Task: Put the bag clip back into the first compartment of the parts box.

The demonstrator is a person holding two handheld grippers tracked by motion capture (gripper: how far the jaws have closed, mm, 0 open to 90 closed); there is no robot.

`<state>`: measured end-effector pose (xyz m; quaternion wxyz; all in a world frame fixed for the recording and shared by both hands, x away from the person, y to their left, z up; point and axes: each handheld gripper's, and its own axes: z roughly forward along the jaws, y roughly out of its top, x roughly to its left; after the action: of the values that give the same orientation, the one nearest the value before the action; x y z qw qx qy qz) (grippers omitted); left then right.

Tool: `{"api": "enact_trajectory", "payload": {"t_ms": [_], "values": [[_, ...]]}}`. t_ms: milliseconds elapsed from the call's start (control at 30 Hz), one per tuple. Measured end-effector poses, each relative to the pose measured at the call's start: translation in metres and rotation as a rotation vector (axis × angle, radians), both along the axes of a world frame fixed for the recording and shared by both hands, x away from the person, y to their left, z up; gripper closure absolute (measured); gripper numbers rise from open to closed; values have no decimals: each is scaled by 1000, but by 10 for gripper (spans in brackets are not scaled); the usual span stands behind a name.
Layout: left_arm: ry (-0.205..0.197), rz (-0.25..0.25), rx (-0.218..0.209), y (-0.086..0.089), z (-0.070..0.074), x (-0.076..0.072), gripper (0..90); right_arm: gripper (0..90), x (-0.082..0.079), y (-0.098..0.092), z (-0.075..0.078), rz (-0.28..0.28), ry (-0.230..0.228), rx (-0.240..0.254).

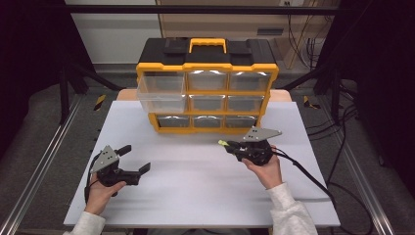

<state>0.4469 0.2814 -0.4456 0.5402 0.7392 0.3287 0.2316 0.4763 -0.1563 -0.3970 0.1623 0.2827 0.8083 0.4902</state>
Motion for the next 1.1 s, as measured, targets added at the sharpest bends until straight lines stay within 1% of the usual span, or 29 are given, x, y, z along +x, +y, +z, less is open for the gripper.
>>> {"api": "enact_trajectory", "payload": {"t_ms": [67, 133, 267, 433, 600, 1100], "values": [[1, 0, 3, 0, 0, 0, 3, 778, -4, 3, 8, 10, -13, 0], [1, -1, 4, -1, -1, 0, 3, 778, -5, 3, 10, 11, -16, -1], [1, -1, 5, -1, -1, 0, 3, 778, -9, 6, 20, 18, -26, 2], [1, 1, 4, 1, 0, 0, 4, 778, -13, 7, 34, 27, -49, 16], [1, 0, 5, 0, -1, 0, 4, 779, -13, 7, 46, 25, -63, 30], [2, -1, 6, -1, -1, 0, 3, 778, -11, 16, 87, 38, -106, 38]]}}
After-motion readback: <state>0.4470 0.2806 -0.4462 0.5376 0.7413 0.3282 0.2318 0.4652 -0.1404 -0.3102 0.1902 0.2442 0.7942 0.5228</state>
